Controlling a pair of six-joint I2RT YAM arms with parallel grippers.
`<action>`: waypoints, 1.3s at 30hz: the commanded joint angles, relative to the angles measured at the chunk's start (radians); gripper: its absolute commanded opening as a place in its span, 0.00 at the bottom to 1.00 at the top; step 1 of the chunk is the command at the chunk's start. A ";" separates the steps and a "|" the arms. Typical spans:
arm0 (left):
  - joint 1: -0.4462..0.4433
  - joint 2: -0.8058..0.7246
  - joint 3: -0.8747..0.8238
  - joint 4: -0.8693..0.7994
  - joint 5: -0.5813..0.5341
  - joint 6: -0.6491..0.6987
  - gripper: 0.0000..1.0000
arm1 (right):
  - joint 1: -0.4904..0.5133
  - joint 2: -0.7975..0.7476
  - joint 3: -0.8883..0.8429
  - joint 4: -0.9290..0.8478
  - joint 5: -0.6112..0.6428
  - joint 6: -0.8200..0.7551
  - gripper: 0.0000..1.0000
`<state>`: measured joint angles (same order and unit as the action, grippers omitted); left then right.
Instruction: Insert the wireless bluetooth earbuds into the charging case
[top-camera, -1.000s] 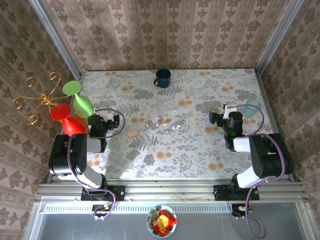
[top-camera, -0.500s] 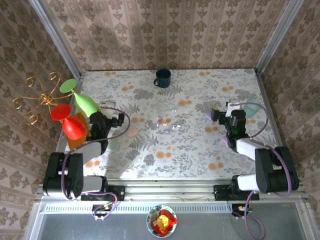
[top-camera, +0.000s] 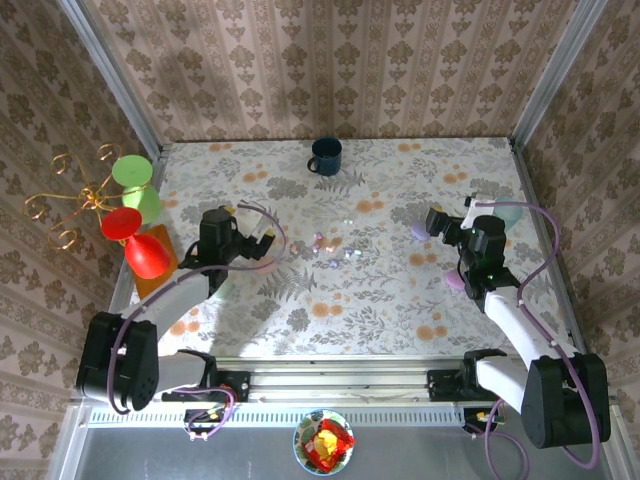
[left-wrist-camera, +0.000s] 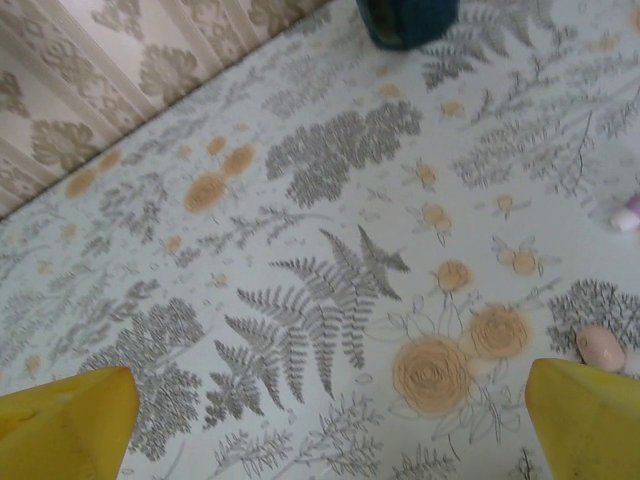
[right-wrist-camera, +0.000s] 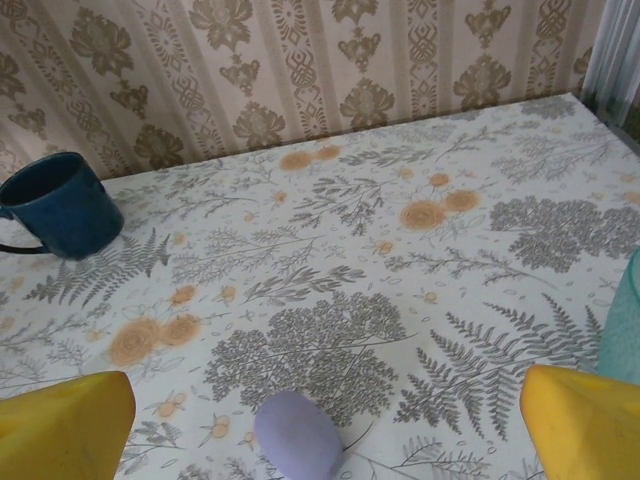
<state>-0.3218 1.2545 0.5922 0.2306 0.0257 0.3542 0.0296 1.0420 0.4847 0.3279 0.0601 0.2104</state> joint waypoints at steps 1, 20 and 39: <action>-0.028 0.019 0.018 -0.054 0.010 0.038 1.00 | 0.011 -0.014 0.013 -0.042 -0.039 0.047 1.00; -0.079 0.187 0.187 -0.542 0.072 0.319 1.00 | 0.188 0.031 0.089 -0.107 -0.126 0.187 1.00; -0.077 0.394 0.278 -0.633 -0.051 0.309 0.72 | 0.242 0.052 0.091 -0.111 -0.092 0.212 1.00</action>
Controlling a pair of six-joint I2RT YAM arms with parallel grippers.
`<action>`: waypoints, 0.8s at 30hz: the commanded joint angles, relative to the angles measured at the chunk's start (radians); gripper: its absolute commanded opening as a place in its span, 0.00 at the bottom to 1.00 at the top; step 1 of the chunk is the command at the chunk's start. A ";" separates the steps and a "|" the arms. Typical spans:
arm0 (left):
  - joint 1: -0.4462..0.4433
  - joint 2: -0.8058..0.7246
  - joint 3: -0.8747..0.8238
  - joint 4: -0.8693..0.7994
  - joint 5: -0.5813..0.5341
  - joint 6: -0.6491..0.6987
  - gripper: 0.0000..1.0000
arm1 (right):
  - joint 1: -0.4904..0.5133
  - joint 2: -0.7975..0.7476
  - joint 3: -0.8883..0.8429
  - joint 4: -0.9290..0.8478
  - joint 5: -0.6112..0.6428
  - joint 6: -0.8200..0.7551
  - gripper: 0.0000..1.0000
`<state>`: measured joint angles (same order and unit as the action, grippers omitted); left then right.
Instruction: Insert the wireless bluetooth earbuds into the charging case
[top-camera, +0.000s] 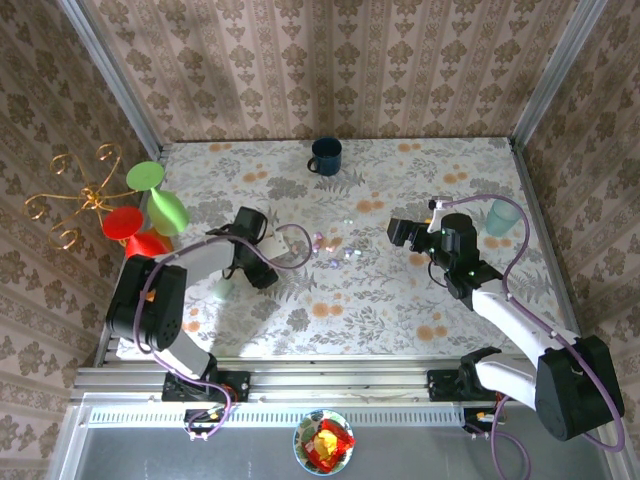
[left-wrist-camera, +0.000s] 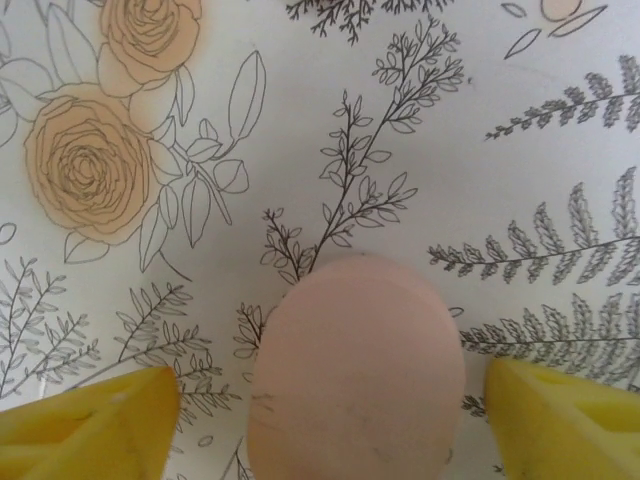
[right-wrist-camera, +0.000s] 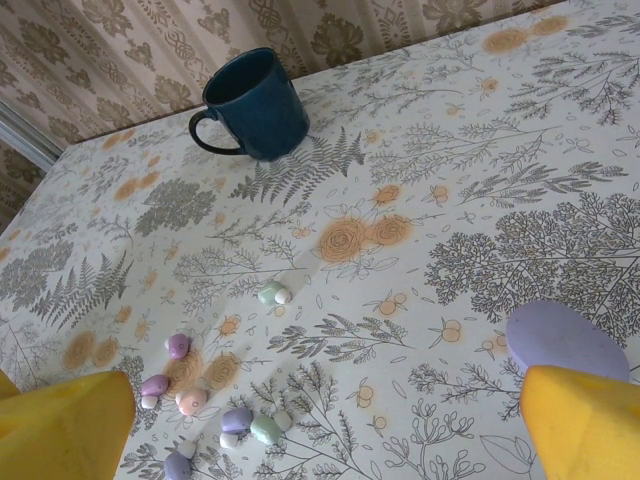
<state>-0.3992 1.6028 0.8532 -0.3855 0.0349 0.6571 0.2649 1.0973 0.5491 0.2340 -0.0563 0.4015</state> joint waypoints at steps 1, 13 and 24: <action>0.001 0.055 0.024 -0.022 -0.061 0.005 0.67 | 0.007 -0.005 0.027 -0.017 0.025 0.024 1.00; -0.009 0.017 0.031 -0.037 -0.035 0.009 0.35 | 0.008 0.006 0.106 -0.155 0.009 0.078 1.00; -0.050 -0.154 0.026 0.116 0.159 0.030 0.35 | -0.002 0.198 0.237 -0.201 -0.494 0.298 1.00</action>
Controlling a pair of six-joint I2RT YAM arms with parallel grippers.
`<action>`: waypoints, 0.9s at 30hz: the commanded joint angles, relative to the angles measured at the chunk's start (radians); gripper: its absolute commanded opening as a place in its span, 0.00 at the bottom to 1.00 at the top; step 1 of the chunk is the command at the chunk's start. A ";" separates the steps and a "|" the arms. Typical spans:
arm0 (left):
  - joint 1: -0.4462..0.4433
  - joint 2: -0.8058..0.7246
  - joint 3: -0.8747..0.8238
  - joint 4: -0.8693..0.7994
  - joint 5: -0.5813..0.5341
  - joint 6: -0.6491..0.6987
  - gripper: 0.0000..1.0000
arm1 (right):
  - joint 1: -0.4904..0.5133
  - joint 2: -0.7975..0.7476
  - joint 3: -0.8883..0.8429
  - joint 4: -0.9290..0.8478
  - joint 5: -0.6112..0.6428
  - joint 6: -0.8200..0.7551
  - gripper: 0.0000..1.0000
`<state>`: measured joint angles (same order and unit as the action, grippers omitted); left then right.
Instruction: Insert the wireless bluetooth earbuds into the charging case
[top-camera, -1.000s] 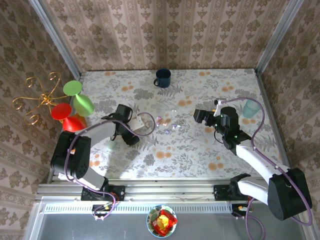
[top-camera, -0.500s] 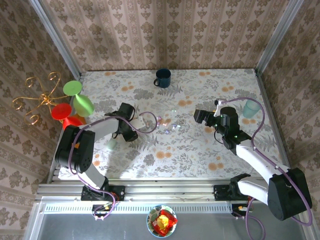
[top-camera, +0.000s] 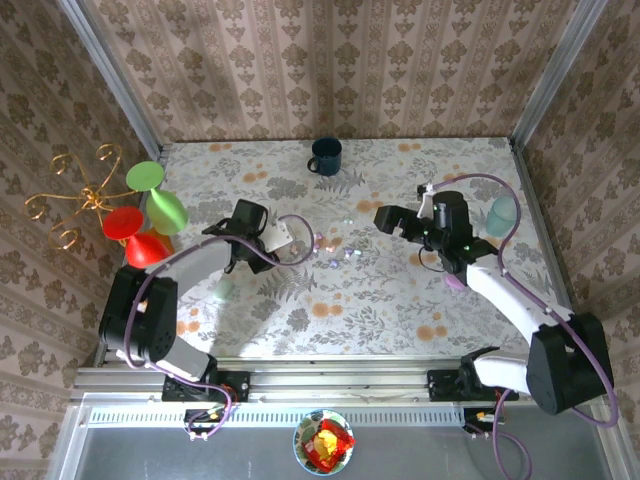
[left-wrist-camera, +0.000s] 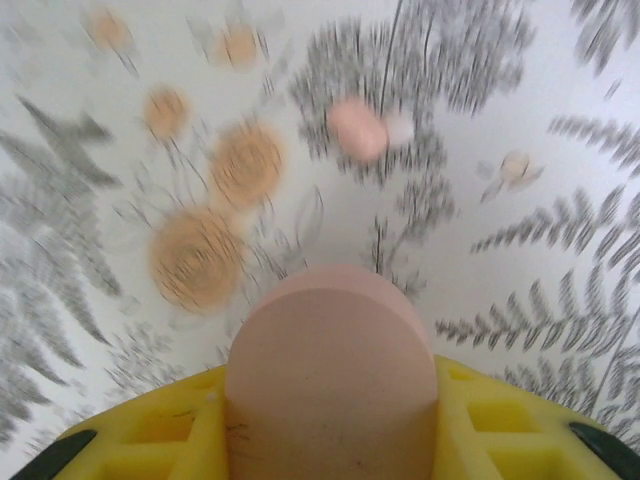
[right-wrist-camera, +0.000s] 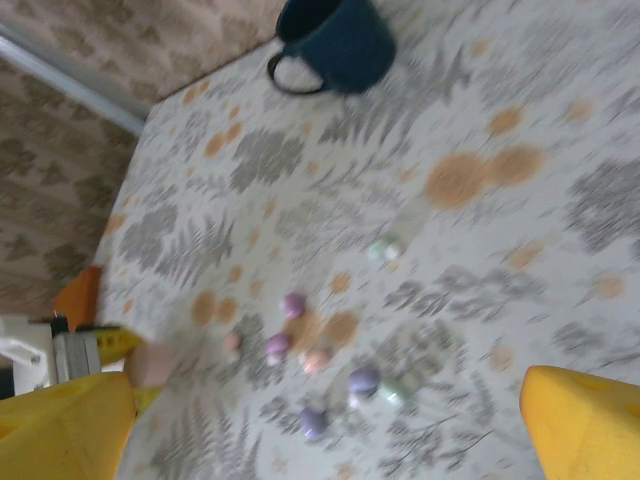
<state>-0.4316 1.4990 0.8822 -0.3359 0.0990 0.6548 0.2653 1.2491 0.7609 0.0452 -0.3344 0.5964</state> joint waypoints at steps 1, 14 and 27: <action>-0.018 -0.064 0.001 0.083 0.119 0.034 0.35 | -0.001 0.070 0.028 0.006 -0.274 0.128 1.00; -0.188 -0.102 0.073 0.141 0.276 0.066 0.37 | 0.117 0.235 0.063 0.215 -0.459 0.273 0.81; -0.250 -0.075 0.095 0.179 0.300 0.058 0.35 | 0.192 0.318 0.110 0.291 -0.486 0.319 0.70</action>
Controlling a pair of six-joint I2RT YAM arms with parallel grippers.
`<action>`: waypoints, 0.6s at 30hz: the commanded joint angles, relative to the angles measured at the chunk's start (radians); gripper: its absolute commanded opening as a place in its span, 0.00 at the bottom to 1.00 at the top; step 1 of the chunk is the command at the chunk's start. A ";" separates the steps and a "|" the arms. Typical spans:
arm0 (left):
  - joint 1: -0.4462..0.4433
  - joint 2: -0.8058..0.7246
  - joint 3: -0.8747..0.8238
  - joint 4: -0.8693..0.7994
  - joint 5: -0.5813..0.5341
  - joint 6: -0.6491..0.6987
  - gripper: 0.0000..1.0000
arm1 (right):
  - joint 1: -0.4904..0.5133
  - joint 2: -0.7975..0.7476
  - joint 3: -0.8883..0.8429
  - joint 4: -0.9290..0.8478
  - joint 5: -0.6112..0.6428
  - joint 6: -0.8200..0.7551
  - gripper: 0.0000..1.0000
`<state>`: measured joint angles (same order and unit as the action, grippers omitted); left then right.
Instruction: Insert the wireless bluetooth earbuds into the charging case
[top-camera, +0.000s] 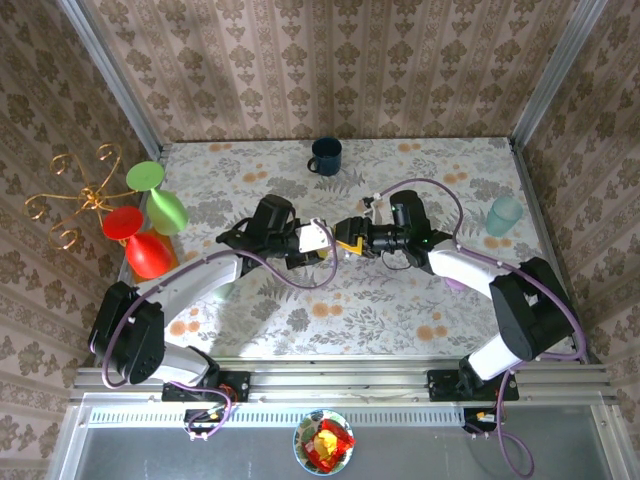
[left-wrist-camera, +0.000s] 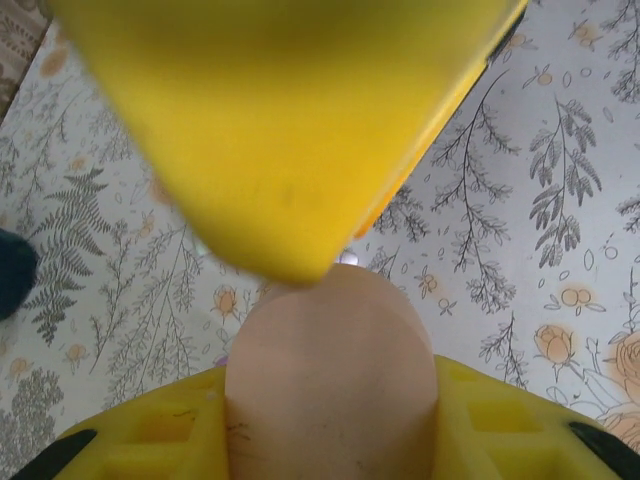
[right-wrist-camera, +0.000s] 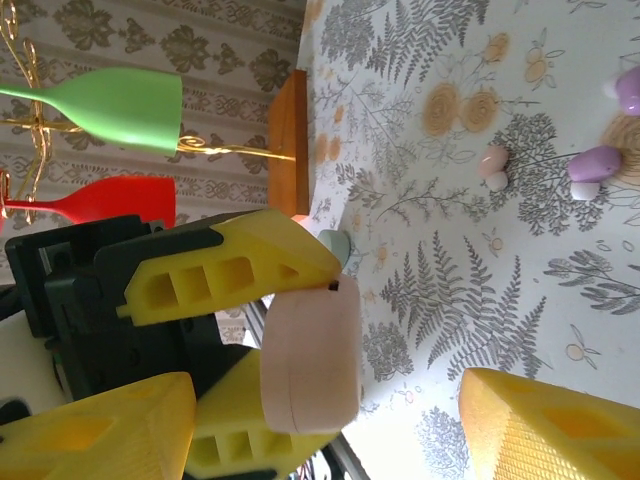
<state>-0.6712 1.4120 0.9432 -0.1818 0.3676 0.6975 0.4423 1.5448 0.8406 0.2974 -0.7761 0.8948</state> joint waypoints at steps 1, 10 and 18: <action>-0.013 0.016 0.036 0.027 0.030 0.015 0.35 | 0.018 0.027 0.034 0.037 -0.046 0.023 0.69; -0.030 0.027 0.042 0.037 0.014 0.017 0.36 | 0.023 0.035 0.045 0.004 -0.038 0.033 0.49; -0.036 0.024 0.026 0.084 -0.011 -0.004 0.41 | 0.017 0.023 0.034 0.010 -0.045 0.029 0.23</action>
<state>-0.6975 1.4315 0.9527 -0.1558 0.3595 0.6968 0.4561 1.5734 0.8574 0.3058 -0.7906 0.9184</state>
